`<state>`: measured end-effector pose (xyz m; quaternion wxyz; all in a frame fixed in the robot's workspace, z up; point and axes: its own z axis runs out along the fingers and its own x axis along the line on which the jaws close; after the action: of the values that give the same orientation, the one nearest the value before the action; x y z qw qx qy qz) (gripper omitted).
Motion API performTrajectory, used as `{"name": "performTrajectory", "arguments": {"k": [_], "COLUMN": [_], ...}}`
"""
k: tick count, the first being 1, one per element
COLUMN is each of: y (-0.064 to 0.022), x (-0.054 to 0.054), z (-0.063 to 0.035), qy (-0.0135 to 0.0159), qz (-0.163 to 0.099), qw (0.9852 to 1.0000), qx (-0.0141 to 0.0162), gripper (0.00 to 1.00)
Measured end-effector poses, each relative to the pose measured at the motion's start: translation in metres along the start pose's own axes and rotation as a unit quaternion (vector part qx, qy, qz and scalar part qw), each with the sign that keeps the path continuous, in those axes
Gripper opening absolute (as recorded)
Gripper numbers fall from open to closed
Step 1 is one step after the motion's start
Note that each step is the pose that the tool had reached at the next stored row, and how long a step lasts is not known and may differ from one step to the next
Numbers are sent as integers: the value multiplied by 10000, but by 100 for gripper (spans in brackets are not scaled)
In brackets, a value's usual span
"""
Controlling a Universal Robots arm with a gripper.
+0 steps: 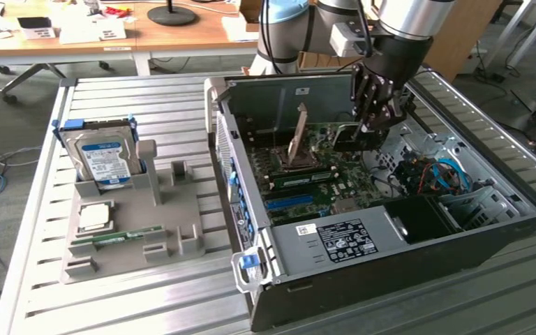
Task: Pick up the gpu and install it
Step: 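Insert the gpu into the slot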
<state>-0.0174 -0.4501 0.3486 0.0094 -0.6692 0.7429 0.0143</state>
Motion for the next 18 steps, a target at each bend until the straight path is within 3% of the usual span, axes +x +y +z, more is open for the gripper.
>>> {"name": "performTrajectory", "arguments": {"k": [12,18], "y": [10,13], "x": [7,73], "z": [40,40], "qy": [-2,-4], "qz": [0,0], "qw": [10000,10000], "qx": [0,-1], "gripper": [27,27]}}
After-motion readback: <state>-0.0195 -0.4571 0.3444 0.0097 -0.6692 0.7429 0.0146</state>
